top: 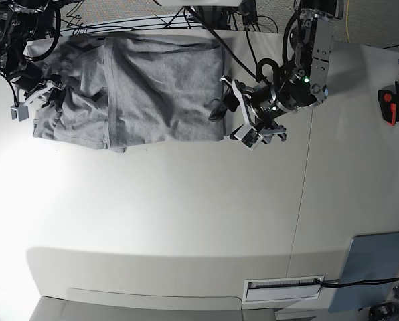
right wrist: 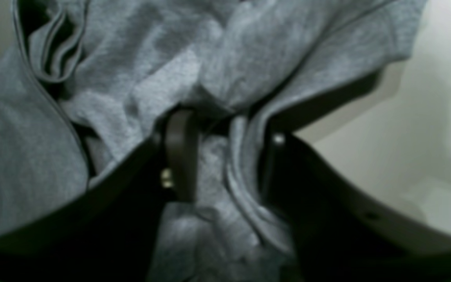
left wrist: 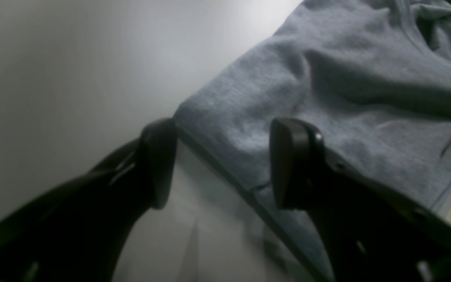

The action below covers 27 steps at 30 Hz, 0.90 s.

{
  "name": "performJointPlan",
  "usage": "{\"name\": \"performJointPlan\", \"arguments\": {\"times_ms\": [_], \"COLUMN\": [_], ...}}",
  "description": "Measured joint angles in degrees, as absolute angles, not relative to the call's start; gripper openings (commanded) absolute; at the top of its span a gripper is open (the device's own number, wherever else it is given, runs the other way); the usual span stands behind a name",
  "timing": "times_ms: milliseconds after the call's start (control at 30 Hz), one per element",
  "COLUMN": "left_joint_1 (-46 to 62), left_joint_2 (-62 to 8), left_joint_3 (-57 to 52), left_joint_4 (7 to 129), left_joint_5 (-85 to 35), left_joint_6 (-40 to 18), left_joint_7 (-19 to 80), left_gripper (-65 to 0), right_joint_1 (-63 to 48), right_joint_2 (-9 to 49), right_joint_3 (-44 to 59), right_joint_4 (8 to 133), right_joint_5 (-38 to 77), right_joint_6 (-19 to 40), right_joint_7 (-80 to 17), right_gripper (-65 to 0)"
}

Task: Fold the T-shirt properly
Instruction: 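Grasp the strip end with the right gripper and fold it inward, then flip the folded bundle over with both grippers, exposing the printed text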

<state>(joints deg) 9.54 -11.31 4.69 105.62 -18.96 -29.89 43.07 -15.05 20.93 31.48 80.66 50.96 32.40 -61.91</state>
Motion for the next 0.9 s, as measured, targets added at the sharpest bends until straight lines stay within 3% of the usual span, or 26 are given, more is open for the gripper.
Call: {"name": "performJointPlan", "arguments": {"times_ms": [133,333,433,600,700,900], "left_joint_1": [9.6,9.5,9.6,10.2,10.3,10.3], "left_joint_2": [-11.3,-11.3,-11.3,-11.3,-11.3,-11.3], "left_joint_3": [4.7,4.7,4.7,4.7,4.7,3.6], "left_joint_4": [105.6,105.6,105.6,105.6,105.6,105.6], "left_joint_5": [-19.0,-19.0,-18.9,-18.7,-18.7,-18.7], "left_joint_6": [-29.9,-29.9,-29.9,-29.9,-29.9,-29.9], "left_joint_7": [43.1,43.3,43.7,43.7,43.7,43.7], "left_gripper": [-27.3,-27.3,-27.3,-27.3,-27.3,-27.3], "right_joint_1": [-15.1,-15.2,-15.4,-15.7,-15.7,-17.5], "right_joint_2": [20.8,20.8,20.8,21.0,20.4,14.8], "right_joint_3": [31.4,31.6,34.7,40.6,40.4,34.5], "right_joint_4": [80.6,80.6,83.7,94.7,102.0,112.8], "right_joint_5": [50.6,48.9,47.2,49.6,54.4,52.8], "right_joint_6": [32.4,32.4,31.9,31.0,29.6,28.2], "right_joint_7": [-61.9,-58.9,-63.0,-68.6,-72.0,-72.3], "right_gripper": [-64.4,-65.0,-65.0,-65.0,-65.0,-65.0]}}
